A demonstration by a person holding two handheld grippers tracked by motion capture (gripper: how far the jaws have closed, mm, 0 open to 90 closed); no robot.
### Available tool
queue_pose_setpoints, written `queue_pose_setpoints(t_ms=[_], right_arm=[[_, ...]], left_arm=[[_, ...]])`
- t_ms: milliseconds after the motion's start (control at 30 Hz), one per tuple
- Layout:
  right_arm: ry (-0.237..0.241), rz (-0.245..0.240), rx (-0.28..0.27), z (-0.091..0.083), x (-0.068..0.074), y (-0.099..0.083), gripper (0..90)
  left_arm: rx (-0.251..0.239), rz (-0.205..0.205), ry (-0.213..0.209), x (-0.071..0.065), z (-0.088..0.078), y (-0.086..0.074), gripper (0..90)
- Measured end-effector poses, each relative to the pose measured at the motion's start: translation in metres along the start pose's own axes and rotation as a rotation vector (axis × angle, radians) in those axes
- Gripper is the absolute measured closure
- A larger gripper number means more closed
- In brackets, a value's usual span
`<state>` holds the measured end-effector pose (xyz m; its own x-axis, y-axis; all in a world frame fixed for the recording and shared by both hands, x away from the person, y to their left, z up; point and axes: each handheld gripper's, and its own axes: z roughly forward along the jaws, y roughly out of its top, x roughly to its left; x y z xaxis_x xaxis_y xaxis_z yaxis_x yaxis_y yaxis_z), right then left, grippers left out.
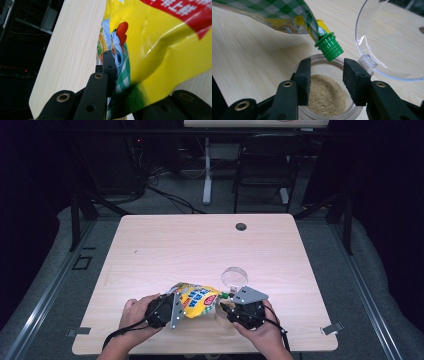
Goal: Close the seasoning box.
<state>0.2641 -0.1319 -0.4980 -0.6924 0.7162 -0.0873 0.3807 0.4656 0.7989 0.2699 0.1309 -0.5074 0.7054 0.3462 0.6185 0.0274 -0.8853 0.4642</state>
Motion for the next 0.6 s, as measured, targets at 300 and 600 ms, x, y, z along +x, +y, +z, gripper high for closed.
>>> queue_pose_setpoints(t_ms=[300,600], right_arm=[[-0.008,0.007,-0.009,-0.0016,-0.0009,-0.0002,58.2],[-0.008,0.012,-0.012,-0.0013,-0.0014,-0.0012,58.0]], left_arm=[[-0.021,-0.020,-0.024,0.0029,0.0003,-0.0009,87.6],[-0.051,-0.079,-0.055,0.0064,0.0004,-0.0044,87.7]])
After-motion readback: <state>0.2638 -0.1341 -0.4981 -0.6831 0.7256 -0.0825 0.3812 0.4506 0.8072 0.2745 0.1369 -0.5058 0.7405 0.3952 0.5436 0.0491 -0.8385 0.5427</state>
